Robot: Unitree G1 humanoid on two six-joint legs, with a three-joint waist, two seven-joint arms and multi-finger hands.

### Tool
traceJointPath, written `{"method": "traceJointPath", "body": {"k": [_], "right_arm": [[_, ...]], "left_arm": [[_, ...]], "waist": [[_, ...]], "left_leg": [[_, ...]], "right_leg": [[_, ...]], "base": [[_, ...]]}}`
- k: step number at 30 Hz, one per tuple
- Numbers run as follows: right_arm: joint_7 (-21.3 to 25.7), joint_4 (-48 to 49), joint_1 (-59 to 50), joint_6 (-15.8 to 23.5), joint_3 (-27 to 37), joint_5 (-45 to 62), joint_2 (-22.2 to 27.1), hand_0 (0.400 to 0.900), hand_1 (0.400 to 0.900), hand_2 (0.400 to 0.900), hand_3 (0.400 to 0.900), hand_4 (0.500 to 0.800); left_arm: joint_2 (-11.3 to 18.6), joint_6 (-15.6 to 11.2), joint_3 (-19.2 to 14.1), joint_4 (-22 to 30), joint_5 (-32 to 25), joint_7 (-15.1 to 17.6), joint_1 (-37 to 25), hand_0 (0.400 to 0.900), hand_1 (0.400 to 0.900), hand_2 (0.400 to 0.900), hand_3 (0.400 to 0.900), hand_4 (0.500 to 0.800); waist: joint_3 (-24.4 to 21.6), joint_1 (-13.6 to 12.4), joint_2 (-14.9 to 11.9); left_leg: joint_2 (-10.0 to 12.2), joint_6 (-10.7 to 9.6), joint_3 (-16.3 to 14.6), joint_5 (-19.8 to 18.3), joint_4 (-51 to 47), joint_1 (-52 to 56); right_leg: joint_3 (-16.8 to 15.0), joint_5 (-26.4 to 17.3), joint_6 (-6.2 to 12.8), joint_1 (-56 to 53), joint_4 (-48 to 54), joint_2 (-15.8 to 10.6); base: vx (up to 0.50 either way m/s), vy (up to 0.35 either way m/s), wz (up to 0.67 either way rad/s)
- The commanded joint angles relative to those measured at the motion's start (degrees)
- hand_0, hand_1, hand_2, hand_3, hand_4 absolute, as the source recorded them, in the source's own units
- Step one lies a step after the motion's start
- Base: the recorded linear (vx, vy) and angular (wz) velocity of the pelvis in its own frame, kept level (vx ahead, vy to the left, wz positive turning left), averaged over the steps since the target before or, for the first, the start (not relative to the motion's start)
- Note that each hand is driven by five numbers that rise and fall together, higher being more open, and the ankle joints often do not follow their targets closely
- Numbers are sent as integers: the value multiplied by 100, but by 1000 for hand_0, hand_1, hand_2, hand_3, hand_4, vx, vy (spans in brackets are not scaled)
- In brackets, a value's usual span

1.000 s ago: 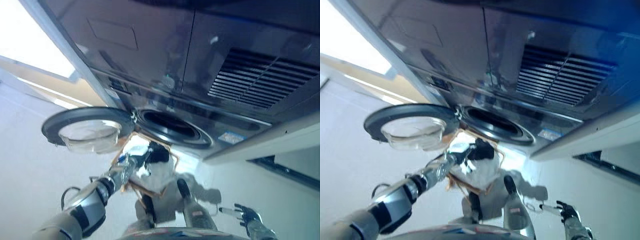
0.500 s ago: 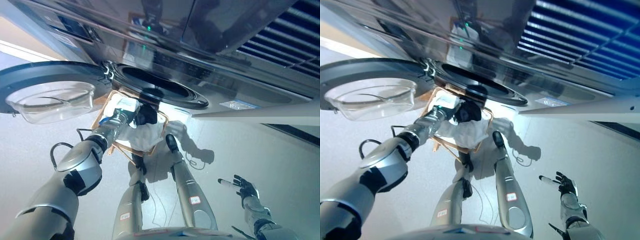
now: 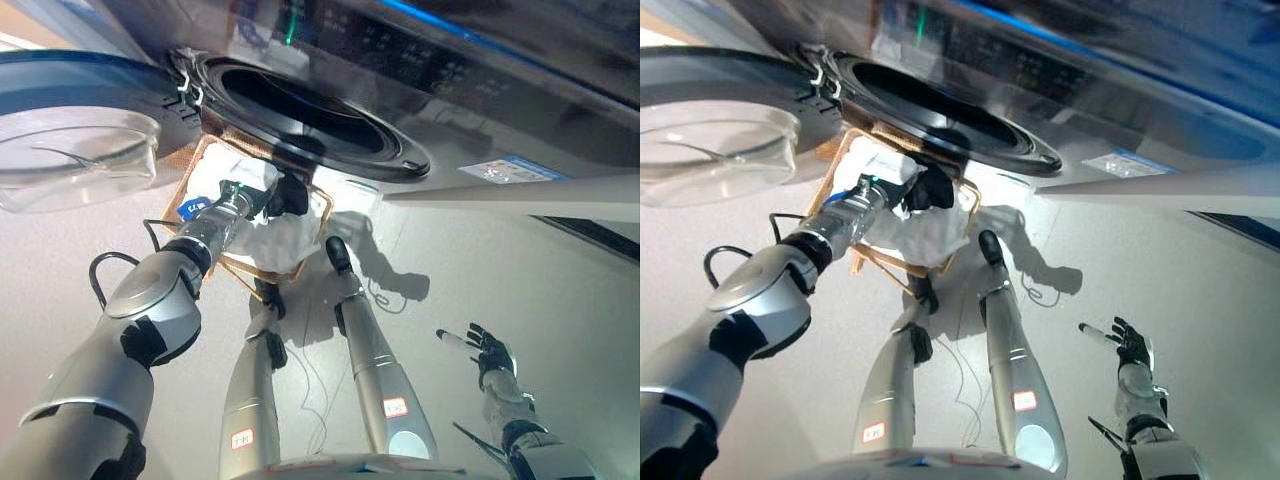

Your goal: Put the clothes in the basket into the washing machine.

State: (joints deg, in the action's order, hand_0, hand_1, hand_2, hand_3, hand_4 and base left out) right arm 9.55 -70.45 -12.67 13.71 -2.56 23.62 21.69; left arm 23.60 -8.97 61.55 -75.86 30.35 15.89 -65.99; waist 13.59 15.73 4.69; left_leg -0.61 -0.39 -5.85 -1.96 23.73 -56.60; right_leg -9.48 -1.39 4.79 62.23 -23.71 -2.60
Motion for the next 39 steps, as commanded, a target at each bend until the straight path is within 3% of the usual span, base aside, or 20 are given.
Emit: {"method": "traceJointPath", "body": {"k": [1, 10, 20, 31, 32, 33, 34, 39], "right_arm": [[312, -19, 614, 45, -130, 275, 262, 900, 900, 900, 900, 800], [387, -11, 533, 174, -126, 637, 93, 900, 900, 900, 900, 800], [478, 233, 631, 420, -237, 713, -83, 900, 900, 900, 900, 800], [539, 323, 753, 493, -242, 645, -117, 900, 900, 900, 900, 800], [530, 331, 766, 497, -243, 631, -107, 900, 900, 900, 900, 800], [538, 335, 772, 498, -236, 618, -105, 900, 900, 900, 900, 800], [538, 345, 775, 501, -242, 598, -109, 900, 900, 900, 900, 800], [542, 368, 750, 510, -236, 570, -77, 900, 900, 900, 900, 800]], "left_arm": [[101, 59, -236, -303, -59, 253, -455, 900, 900, 900, 900, 800], [264, 224, -243, -554, -43, 283, -848, 900, 900, 900, 900, 800], [364, 193, -752, -638, -667, 685, -971, 900, 900, 900, 900, 800], [229, 152, -944, -815, -971, 811, -850, 900, 900, 900, 900, 800], [234, 144, -947, -809, -982, 809, -838, 763, 763, 763, 763, 718], [233, 145, -943, -820, -979, 799, -824, 518, 518, 518, 518, 571], [235, 151, -944, -823, -967, 803, -798, 400, 400, 400, 400, 500], [185, 170, -952, -830, -953, 796, -731, 400, 400, 400, 400, 500]], "waist": [[0, 243, 217], [197, 273, 170], [154, 276, 39], [-54, 345, -70], [-69, 351, -78], [-79, 360, -86], [-98, 364, -91], [-171, 371, -102]], "left_leg": [[101, -87, -53, -832, 707, -306], [141, 90, -238, -1294, 1784, -1180], [132, 188, -270, -1432, 2146, -1664], [205, 178, -158, -1397, 2231, -2048], [211, 174, -143, -1388, 2229, -2064], [215, 172, -137, -1385, 2227, -2079], [222, 169, -129, -1380, 2226, -2088], [232, 170, -127, -1386, 2225, -2090]], "right_leg": [[129, -148, -153, 89, 378, 103], [53, 99, -166, 989, -545, 244], [32, 123, -219, 1497, -787, 380], [128, 36, -239, 1791, -715, 427], [137, 31, -242, 1800, -705, 435], [149, 33, -244, 1809, -702, 434], [168, 27, -244, 1812, -698, 432], [181, 22, -250, 1807, -665, 455]], "base": [[18, 69, -21], [4, 18, -9], [2, 14, -9], [-10, 0, -5], [0, 0, 0], [0, 0, 0], [0, 0, 0], [7, 2, -4]]}}
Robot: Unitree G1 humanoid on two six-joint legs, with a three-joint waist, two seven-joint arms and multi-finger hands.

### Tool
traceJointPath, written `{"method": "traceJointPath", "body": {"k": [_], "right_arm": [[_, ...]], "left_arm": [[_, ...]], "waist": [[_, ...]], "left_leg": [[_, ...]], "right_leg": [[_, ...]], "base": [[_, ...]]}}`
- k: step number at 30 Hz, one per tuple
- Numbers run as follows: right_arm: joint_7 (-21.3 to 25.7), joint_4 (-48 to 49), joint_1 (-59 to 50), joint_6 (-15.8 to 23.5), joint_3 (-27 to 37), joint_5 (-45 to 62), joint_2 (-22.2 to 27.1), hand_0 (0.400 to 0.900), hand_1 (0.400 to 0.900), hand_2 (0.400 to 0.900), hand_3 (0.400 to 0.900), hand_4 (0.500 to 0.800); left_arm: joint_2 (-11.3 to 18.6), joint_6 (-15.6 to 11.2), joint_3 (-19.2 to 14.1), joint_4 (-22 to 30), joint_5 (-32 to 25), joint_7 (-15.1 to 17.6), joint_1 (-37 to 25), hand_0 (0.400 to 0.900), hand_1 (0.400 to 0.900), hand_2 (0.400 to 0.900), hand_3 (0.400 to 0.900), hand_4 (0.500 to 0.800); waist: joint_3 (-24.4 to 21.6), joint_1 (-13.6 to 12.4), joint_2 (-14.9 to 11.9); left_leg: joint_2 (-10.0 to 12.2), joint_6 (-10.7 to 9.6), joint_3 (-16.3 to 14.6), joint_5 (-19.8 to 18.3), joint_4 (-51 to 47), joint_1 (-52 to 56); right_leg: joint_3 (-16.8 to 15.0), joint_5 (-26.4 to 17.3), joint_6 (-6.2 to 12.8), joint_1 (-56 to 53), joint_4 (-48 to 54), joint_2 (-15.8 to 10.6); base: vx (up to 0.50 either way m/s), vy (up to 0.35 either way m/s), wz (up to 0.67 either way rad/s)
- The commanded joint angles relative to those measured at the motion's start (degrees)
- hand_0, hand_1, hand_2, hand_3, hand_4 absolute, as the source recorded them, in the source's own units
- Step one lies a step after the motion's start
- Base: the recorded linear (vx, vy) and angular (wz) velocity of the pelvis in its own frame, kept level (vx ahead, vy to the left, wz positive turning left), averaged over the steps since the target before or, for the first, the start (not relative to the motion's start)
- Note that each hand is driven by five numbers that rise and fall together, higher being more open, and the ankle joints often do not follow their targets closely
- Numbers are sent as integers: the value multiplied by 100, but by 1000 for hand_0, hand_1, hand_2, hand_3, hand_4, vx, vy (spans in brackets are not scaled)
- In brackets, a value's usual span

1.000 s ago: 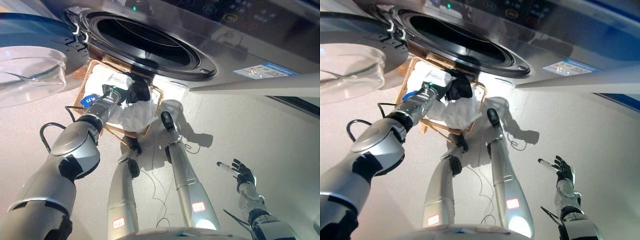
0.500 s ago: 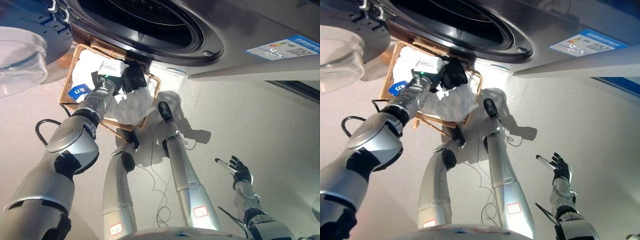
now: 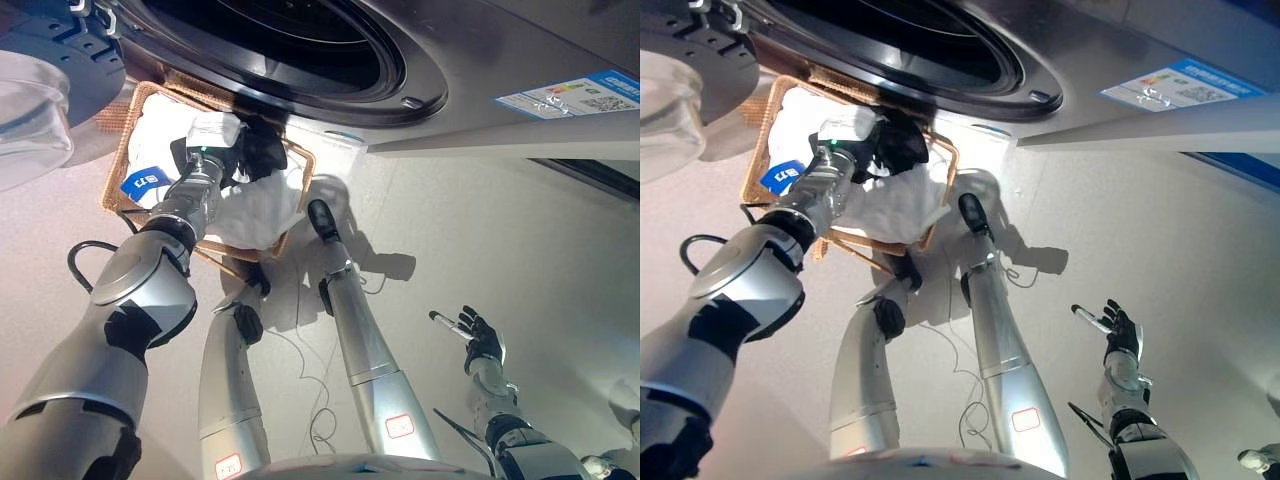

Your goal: Put the clothes in the basket into the washing machine.

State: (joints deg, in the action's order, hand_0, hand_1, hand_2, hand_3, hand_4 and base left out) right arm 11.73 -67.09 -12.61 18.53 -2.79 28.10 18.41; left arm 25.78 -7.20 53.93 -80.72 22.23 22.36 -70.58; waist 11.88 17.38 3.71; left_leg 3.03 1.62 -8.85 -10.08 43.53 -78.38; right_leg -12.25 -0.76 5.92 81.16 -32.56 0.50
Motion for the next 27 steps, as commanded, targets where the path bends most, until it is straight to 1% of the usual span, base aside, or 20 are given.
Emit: {"method": "traceJointPath", "body": {"k": [1, 9, 12, 16, 18, 20, 22, 24, 25, 26, 27], "right_arm": [[323, 39, 743, 28, -218, 122, 245, 900, 900, 900, 900, 800], [362, 36, 693, 47, -247, 46, 280, 900, 900, 900, 900, 800], [352, 42, 670, 35, -259, 10, 298, 900, 900, 900, 900, 800], [312, 37, 657, -13, -246, 5, 317, 900, 900, 900, 900, 800], [279, 29, 683, -36, -209, -1, 344, 900, 900, 900, 900, 800], [236, -10, 682, -76, -207, -23, 365, 900, 900, 900, 900, 800], [192, 9, 684, -108, -213, -38, 377, 900, 900, 900, 900, 800], [149, 40, 711, -135, -200, -42, 402, 900, 900, 900, 900, 800], [126, 59, 693, -162, -221, -31, 398, 900, 900, 900, 900, 800], [113, 51, 667, -187, -220, -35, 399, 900, 900, 900, 900, 800], [83, 75, 662, -191, -246, -36, 400, 900, 900, 900, 900, 800]], "left_arm": [[-50, -14, -197, -331, -151, 154, -248, 400, 400, 400, 400, 500], [-85, -44, -249, -269, -199, 227, -206, 400, 400, 400, 400, 500], [-63, -81, -418, -262, -378, 243, -127, 400, 400, 400, 400, 500], [-35, -165, -810, -233, -879, 252, -30, 400, 400, 400, 400, 500], [19, -242, -998, -107, -1077, 277, 65, 400, 400, 400, 400, 500], [-39, -314, -1178, -46, -1273, 306, 169, 400, 400, 400, 400, 500], [-86, -382, -1444, 55, -1603, 281, 272, 400, 400, 400, 400, 500], [-82, -449, -1587, 142, -1820, 230, 429, 400, 400, 400, 400, 500], [-124, -511, -1757, 170, -2021, 206, 551, 400, 400, 400, 400, 500], [-177, -559, -1845, 221, -2175, 208, 631, 400, 400, 400, 400, 500], [-207, -615, -2051, 207, -2497, 119, 693, 400, 400, 400, 400, 500]], "waist": [[-8, 209, -5], [-51, 227, -4], [-38, 223, -10], [8, 216, -26], [28, 197, -16], [51, 186, -11], [89, 175, -2], [118, 162, -7], [130, 143, -5], [144, 136, -2], [131, 176, -49]], "left_leg": [[-131, -28, 174, -581, 254, 91], [-129, -21, 175, -585, 163, 241], [-151, 4, 163, -563, 39, 424], [-182, -13, 139, -455, -349, 894], [-219, -46, 171, -363, -616, 1200], [-251, -90, 222, -252, -901, 1530], [-286, -158, 242, -73, -1329, 1950], [-333, -192, 268, 48, -1688, 2373], [-371, -230, 276, 146, -1899, 2616], [-411, -236, 289, 198, -2027, 2793], [-486, -236, 251, 459, -2251, 2913]], "right_leg": [[459, -42, -362, -95, 217, 151], [451, -81, -355, -222, 302, 177], [414, -135, -353, -388, 446, 188], [410, -260, -319, -849, 822, 121], [406, -334, -315, -1178, 1065, 75], [403, -401, -302, -1543, 1311, 9], [411, -481, -285, -1981, 1636, -78], [451, -554, -257, -2427, 1920, -145], [449, -597, -244, -2694, 2094, -170], [474, -632, -236, -2879, 2212, -183], [456, -800, -241, -2990, 2368, -250]], "base": [[8, 19, -7], [9, 14, -5], [23, 18, -6], [36, 5, -1], [49, -36, 8], [56, -52, 11], [87, -65, 15], [86, -62, 13], [60, -46, 10], [-34, -57, 14], [-36, -54, 11]]}}
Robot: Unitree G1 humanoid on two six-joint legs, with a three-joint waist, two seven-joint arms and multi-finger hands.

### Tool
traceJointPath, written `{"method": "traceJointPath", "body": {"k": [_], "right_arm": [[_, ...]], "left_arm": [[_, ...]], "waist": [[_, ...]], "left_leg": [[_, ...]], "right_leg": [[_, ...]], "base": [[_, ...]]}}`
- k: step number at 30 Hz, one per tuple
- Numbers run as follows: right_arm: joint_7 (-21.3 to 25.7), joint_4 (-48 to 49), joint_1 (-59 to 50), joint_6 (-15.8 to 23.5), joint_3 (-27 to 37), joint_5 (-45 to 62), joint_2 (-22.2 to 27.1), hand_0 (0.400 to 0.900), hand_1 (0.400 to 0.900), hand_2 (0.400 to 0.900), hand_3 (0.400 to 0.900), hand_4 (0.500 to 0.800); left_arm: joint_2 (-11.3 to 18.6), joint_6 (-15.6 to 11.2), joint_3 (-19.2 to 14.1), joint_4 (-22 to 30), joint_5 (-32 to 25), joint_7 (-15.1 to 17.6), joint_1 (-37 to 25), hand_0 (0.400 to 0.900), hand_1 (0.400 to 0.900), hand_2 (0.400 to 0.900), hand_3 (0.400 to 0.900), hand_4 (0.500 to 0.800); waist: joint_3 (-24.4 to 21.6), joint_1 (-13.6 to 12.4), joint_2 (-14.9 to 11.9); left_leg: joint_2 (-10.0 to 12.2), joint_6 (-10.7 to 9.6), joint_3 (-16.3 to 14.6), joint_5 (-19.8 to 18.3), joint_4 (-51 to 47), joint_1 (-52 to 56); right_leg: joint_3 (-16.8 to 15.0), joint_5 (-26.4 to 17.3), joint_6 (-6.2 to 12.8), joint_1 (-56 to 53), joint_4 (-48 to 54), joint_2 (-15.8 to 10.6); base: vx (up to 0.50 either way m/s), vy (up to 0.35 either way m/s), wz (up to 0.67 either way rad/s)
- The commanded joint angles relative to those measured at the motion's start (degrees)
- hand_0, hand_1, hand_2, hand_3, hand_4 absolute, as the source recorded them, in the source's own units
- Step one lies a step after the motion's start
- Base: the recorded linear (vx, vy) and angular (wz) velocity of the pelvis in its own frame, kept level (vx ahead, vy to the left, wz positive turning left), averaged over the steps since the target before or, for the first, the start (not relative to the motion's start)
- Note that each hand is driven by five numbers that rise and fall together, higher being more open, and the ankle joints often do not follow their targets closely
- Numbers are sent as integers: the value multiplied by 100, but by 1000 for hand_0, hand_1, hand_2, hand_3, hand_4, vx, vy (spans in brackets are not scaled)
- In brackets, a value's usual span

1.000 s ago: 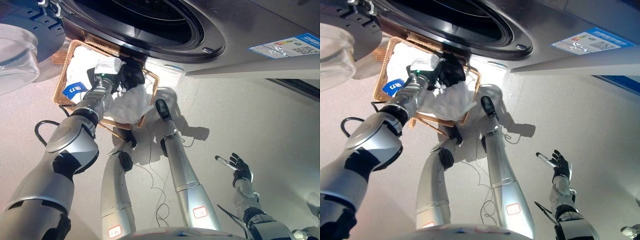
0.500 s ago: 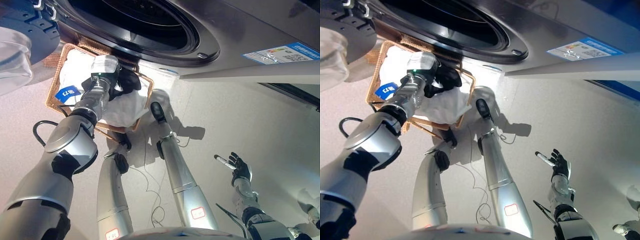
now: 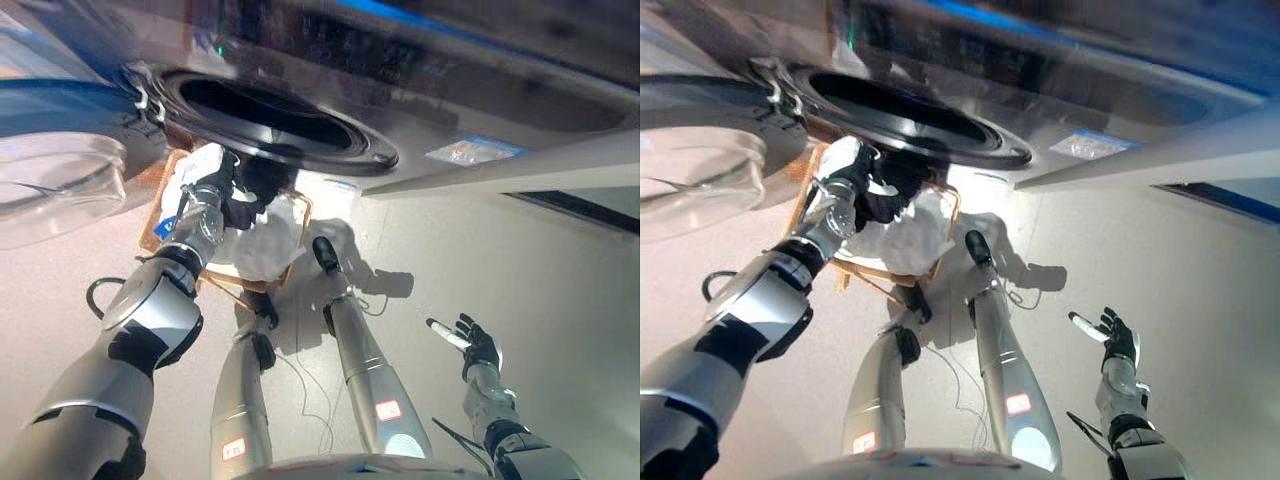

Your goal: Put the clothes in the basket into the washing machine.

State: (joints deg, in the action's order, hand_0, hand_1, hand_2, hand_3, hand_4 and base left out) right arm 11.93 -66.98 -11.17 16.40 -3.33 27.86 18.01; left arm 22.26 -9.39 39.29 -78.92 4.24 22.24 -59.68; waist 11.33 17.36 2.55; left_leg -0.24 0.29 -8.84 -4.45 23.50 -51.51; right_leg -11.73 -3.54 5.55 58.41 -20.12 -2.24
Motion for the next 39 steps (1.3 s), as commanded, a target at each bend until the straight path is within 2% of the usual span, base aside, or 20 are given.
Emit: {"method": "traceJointPath", "body": {"k": [1, 4, 6, 8, 9, 10, 11, 12, 13, 14, 15, 16, 17, 18, 21, 25, 30, 34, 36, 39], "right_arm": [[42, 62, 483, -8, -193, 3, 449, 900, 900, 900, 900, 800], [2, 22, 436, -82, -168, 92, 421, 900, 900, 900, 900, 800], [-40, -64, 389, -131, -159, 195, 405, 900, 900, 900, 900, 800], [-63, -147, 342, -151, -179, 298, 397, 900, 900, 900, 900, 800], [-103, -276, 278, -200, -195, 368, 387, 900, 900, 900, 900, 800], [-107, -281, 276, -198, -197, 372, 393, 900, 900, 900, 900, 800], [-94, -359, 205, -227, -197, 441, 399, 900, 900, 900, 900, 800], [-42, -588, -144, -374, -235, 593, 465, 900, 900, 900, 900, 800], [-18, -693, -321, -392, -323, 669, 478, 900, 900, 900, 900, 800], [-15, -741, -435, -426, -397, 715, 448, 900, 900, 900, 900, 800], [-18, -748, -443, -426, -395, 718, 451, 900, 900, 900, 900, 800], [1, -839, -619, -500, -497, 809, 416, 900, 900, 900, 900, 800], [-2, -845, -624, -498, -495, 811, 417, 900, 900, 900, 900, 800], [14, -916, -695, -525, -576, 808, 391, 900, 900, 900, 900, 800], [53, -965, -690, -568, -726, 846, 303, 900, 900, 900, 900, 800], [140, -939, -740, -566, -922, 914, 169, 900, 900, 900, 900, 800], [258, -811, -776, -538, -1017, 880, 90, 900, 900, 900, 900, 800], [285, -699, -679, -469, -1028, 829, 86, 900, 900, 900, 900, 800], [278, -586, -550, -402, -950, 804, 97, 900, 900, 900, 900, 800], [183, -492, -345, -324, -806, 802, 184, 900, 900, 900, 900, 800]], "left_arm": [[85, -489, -895, 73, -1219, 51, -272, 400, 400, 400, 400, 500], [-192, -806, -1806, 235, -2913, -162, 110, 400, 400, 400, 400, 500], [-444, -1034, -2399, 440, -4162, -509, 377, 400, 400, 400, 400, 500], [-651, -1152, -2628, 602, -4666, -607, 476, 400, 400, 400, 400, 500], [-915, -1184, -2918, 601, -5385, -836, 598, 400, 400, 400, 400, 500], [-915, -1188, -2920, 594, -5398, -850, 598, 400, 400, 400, 400, 500], [-1069, -1228, -3167, 634, -5924, -932, 658, 400, 400, 400, 400, 500], [-1520, -1282, -3649, 759, -7082, -1062, 626, 400, 400, 400, 400, 500], [-1663, -1359, -3564, 846, -7032, -1115, 489, 400, 400, 400, 400, 500], [-1826, -1302, -3498, 958, -7097, -1242, 408, 400, 400, 400, 400, 500], [-1827, -1303, -3496, 960, -7102, -1246, 407, 400, 400, 400, 400, 500], [-2188, -1348, -3403, 1064, -7244, -1277, 291, 400, 400, 400, 400, 500], [-2191, -1349, -3401, 1065, -7242, -1274, 288, 400, 400, 400, 400, 500], [-2334, -1368, -3385, 1105, -7364, -1302, 168, 400, 400, 400, 400, 500], [-2842, -1479, -3150, 1285, -7431, -1285, -146, 400, 400, 400, 400, 500], [-3218, -1474, -2879, 1221, -7353, -1129, -611, 400, 400, 400, 400, 500], [-3351, -1400, -2860, 1062, -7311, -1034, -1072, 400, 400, 400, 400, 500], [-2987, -1415, -3102, 851, -7346, -950, -1400, 400, 400, 400, 400, 500], [-2857, -1470, -3222, 931, -7385, -948, -1414, 400, 400, 400, 400, 500], [-2844, -1514, -3259, 1178, -7564, -1234, -1214, 400, 400, 400, 400, 500]], "waist": [[187, 138, 78], [174, 39, 80], [134, -50, 82], [92, -117, 73], [38, -157, 72], [51, -153, 75], [20, -193, 78], [-68, -285, 91], [-68, -285, 113], [-70, -295, 119], [-57, -296, 118], [-93, -306, 127], [-85, -307, 126], [-105, -314, 138], [-144, -279, 161], [-165, -218, 220], [-194, -96, 250], [-252, 24, 232], [-277, 66, 210], [-317, 131, 177]], "left_leg": [[-184, -121, 280, -32, -408, 419], [-216, -136, 343, 116, -835, 922], [-210, -169, 371, 197, -1101, 1240], [-204, -194, 400, 258, -1250, 1462], [-188, -210, 422, 280, -1341, 1604], [-188, -210, 425, 284, -1354, 1626], [-185, -220, 440, 291, -1393, 1701], [-174, -233, 478, 297, -1464, 1804], [-164, -235, 481, 309, -1503, 1860], [-158, -237, 482, 333, -1551, 1913], [-158, -238, 483, 339, -1565, 1932], [-152, -250, 481, 385, -1673, 2024], [-153, -250, 482, 391, -1684, 2036], [-142, -260, 471, 419, -1752, 2088], [-127, -269, 485, 489, -1900, 2190], [-82, -298, 491, 611, -2147, 2337], [0, -345, 414, 729, -2495, 2524], [114, -386, 299, 807, -2706, 2613], [153, -411, 263, 869, -2788, 2621], [244, -475, 273, 974, -2834, 2591]], "right_leg": [[419, -561, -201, -901, 1225, 3], [474, -637, -194, -1368, 1521, -13], [506, -669, -193, -1673, 1712, -29], [539, -673, -201, -1897, 1834, -28], [560, -647, -207, -2046, 1889, -19], [563, -648, -208, -2067, 1896, -19], [580, -631, -219, -2139, 1911, -9], [599, -590, -226, -2250, 1945, 1], [620, -583, -229, -2299, 1957, 13], [624, -578, -240, -2343, 1971, 16], [625, -579, -241, -2357, 1975, 16], [657, -568, -244, -2421, 1995, 23], [658, -568, -245, -2429, 1997, 23], [657, -555, -242, -2460, 2016, 26], [667, -536, -247, -2521, 2029, 37], [661, -494, -251, -2529, 2020, 82], [590, -429, -256, -2477, 1972, 160], [510, -408, -264, -2367, 1966, 243], [475, -401, -270, -2281, 1955, 295], [446, -372, -284, -2174, 1925, 370]], "base": [[-27, -56, 8], [66, -71, 1], [79, -75, 0], [77, -83, 6], [67, -74, 8], [68, -68, 8], [85, -62, 8], [96, -75, 9], [83, -67, 10], [27, -31, 4], [46, -49, 6], [32, -32, 3], [52, -37, 3], [42, -19, 2], [55, -25, 1], [60, -2, -6], [56, -1, -17], [39, -8, -30], [38, -28, -22], [35, -57, -11]]}}
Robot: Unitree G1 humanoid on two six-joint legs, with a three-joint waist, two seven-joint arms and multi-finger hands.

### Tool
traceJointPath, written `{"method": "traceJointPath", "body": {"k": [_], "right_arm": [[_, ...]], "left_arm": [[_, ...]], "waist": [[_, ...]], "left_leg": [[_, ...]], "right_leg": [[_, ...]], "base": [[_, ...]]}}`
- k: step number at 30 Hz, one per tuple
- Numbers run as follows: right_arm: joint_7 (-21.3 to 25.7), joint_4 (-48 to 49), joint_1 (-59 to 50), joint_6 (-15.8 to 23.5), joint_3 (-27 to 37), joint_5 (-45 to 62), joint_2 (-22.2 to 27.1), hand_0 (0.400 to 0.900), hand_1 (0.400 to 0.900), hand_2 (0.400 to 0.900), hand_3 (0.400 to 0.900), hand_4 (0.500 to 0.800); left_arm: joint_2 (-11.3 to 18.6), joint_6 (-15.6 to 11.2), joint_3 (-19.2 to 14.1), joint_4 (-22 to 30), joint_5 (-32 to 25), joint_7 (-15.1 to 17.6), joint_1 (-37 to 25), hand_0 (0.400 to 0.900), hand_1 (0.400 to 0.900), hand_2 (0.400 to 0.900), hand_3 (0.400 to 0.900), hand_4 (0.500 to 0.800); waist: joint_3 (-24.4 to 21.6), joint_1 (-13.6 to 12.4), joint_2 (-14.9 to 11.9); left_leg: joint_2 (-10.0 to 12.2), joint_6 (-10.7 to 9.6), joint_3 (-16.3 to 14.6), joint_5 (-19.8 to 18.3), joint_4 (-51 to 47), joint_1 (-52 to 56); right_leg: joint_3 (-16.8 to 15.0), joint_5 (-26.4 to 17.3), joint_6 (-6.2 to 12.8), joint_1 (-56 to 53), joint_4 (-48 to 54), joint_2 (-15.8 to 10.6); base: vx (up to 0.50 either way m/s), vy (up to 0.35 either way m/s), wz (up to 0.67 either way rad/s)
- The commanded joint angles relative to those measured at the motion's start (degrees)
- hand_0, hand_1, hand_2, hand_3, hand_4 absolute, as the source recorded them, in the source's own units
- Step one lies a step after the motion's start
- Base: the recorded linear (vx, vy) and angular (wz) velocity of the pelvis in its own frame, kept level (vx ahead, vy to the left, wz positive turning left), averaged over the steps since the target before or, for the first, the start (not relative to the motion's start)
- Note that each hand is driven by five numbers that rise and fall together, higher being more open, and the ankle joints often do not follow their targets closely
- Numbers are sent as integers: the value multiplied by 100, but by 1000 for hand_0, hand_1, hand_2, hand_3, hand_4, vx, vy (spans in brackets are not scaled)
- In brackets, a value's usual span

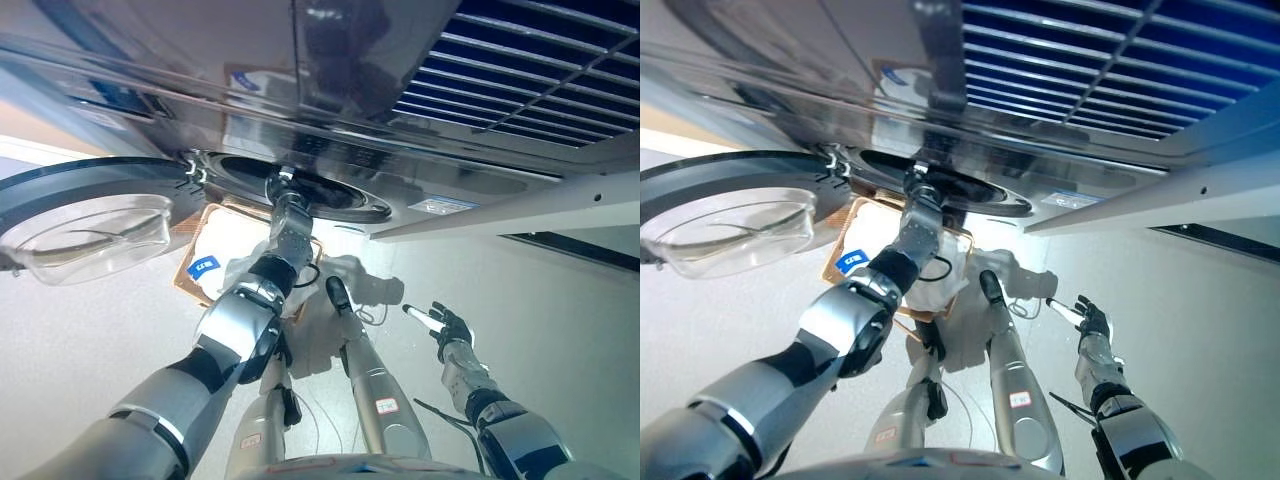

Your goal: Put the clothes in the basket into the washing machine.

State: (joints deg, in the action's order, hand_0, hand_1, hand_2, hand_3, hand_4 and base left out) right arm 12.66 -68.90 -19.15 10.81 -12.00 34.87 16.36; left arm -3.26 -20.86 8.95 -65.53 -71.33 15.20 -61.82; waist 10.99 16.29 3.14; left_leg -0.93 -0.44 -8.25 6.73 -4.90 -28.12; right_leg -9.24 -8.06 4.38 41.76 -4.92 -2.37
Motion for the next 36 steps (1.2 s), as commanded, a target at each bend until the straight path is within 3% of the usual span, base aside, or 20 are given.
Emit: {"method": "traceJointPath", "body": {"k": [1, 2, 3, 4, 10, 19, 21, 23, 27, 29, 36], "right_arm": [[84, -310, 524, 229, 129, 77, 426, 900, 900, 900, 900, 800], [50, -309, 588, 279, 166, 94, 465, 900, 900, 900, 900, 800], [13, -319, 653, 292, 179, 94, 444, 900, 900, 900, 900, 800], [-19, -340, 656, 279, 191, 105, 474, 900, 900, 900, 900, 800], [-173, -434, 804, 333, 255, 74, 541, 900, 900, 900, 900, 800], [-193, -576, 853, 342, 305, -22, 585, 900, 900, 900, 900, 800], [-188, -618, 829, 325, 284, -64, 587, 900, 900, 900, 900, 800], [-189, -640, 776, 316, 239, -79, 573, 900, 900, 900, 900, 800], [-123, -722, 387, 245, 156, -181, 542, 900, 900, 900, 900, 800], [-113, -878, 46, 115, 209, -168, 639, 900, 900, 900, 900, 800], [-186, -1170, -487, -58, 393, -253, 752, 900, 900, 900, 900, 800]], "left_arm": [[-361, -437, -283, 46, -209, -719, -900, 400, 400, 400, 400, 500], [-415, -477, -239, 176, -220, -830, -774, 475, 475, 475, 475, 545], [-431, -537, -228, 168, -243, -841, -707, 829, 829, 829, 829, 758], [-508, -565, -219, 312, -384, -997, -658, 900, 900, 900, 900, 800], [-481, -572, -146, 304, -535, -1295, -370, 900, 900, 900, 900, 800], [-402, -554, -66, 153, -304, -1267, -74, 900, 900, 900, 900, 800], [-257, -483, 4, -78, 58, -1092, 40, 900, 900, 900, 900, 800], [27, -230, 196, -451, 706, -911, 228, 900, 900, 900, 900, 800], [719, 375, 742, -1457, 2525, -513, 507, 900, 900, 900, 900, 800], [832, 530, 578, -1598, 2458, -447, 662, 900, 900, 900, 900, 800], [1026, 808, 483, -1800, 3336, -510, 1755, 900, 900, 900, 900, 800]], "waist": [[-302, 244, 120], [-299, 248, 131], [-318, 248, 139], [-334, 243, 147], [-408, 199, 252], [-536, 136, 354], [-544, 102, 356], [-551, 78, 364], [-547, -19, 382], [-563, -123, 390], [-585, -383, 320]], "left_leg": [[335, -432, 234, -97, -2, 246], [353, -447, 269, -44, -6, 240], [361, -459, 288, -23, -10, 234], [371, -468, 310, -18, -10, 230], [359, -519, 393, 24, -10, 262], [352, -536, 466, -34, -10, 325], [348, -535, 489, -36, -10, 350], [341, -536, 509, -49, -10, 389], [338, -525, 546, -53, -10, 509], [326, -516, 599, -38, -10, 554], [269, -480, 819, -28, -10, 773]], "right_leg": [[198, 94, -172, -485, 386, 406], [202, 115, -188, -471, 372, 424], [206, 130, -195, -465, 363, 432], [216, 143, -201, -451, 348, 434], [238, 180, -236, -425, 285, 454], [323, 185, -234, -546, 341, 405], [355, 183, -236, -586, 341, 395], [400, 187, -228, -658, 344, 368], [495, 204, -225, -812, 298, 333], [551, 205, -230, -898, 292, 300], [793, 203, -201, -1388, 461, 181]], "base": [[47, -73, 3], [39, -58, 8], [34, -46, 8], [32, -42, 7], [32, -23, 7], [5, -13, 9], [-26, -18, 11], [-30, -9, 14], [-32, 0, 14], [-28, 3, 21], [-27, -5, 23]]}}
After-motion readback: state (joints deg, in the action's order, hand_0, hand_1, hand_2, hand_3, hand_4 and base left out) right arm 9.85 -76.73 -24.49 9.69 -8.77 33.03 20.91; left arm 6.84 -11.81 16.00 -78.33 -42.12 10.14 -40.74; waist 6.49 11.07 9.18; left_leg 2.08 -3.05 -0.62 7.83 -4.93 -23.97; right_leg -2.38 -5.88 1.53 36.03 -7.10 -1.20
